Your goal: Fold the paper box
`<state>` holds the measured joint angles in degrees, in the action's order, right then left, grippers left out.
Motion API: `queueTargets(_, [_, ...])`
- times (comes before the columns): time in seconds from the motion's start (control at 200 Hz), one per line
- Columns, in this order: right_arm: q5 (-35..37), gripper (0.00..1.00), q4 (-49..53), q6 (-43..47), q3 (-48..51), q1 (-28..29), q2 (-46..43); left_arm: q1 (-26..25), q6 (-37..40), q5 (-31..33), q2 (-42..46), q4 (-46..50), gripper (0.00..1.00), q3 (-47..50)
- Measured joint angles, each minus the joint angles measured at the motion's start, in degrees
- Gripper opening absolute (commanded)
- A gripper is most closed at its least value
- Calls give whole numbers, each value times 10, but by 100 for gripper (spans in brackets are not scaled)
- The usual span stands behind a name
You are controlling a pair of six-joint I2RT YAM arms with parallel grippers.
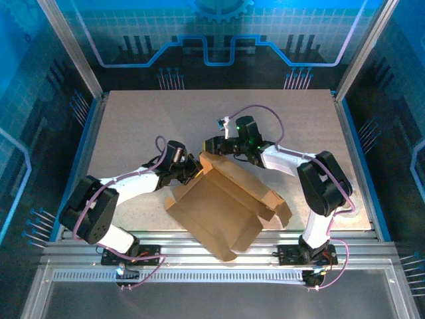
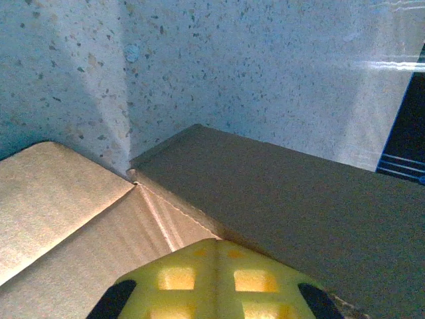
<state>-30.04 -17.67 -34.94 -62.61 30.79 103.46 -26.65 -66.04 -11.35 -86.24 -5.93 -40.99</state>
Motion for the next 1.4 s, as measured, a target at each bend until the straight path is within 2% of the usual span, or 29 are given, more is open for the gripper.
queueTargets(0.345, [-9, 37, -13, -2, 7, -6, 0, -17, -25, 31, -5, -8, 0, -5])
queueTargets(0.505, [-11, 39, -13, -2, 7, -12, 0, -22, -11, 43, -6, 0, 0, -11])
queueTargets(0.58, [-15, 39, -5, -2, 3, -13, 0, -22, 20, 42, -3, 10, 0, -15])
queueTargets(0.67, [-16, 41, 18, 3, -8, -14, 1, -22, 68, 40, 12, 28, 6, -19])
queueTargets(0.886, [-15, 50, 97, 31, -52, -17, 10, -12, 206, 6, 97, 61, 31, -19])
queueTargets(0.996, [-10, 57, 137, 47, -69, -19, 11, 0, 264, -5, 119, 92, 33, -26])
queueTargets(1.206, [-3, 67, 203, 57, -99, -24, 11, 6, 360, -43, 106, 101, 36, -35])
queueTargets(1.401, [3, 69, 247, 67, -110, -24, 3, 12, 404, -60, 102, 102, 36, -49])
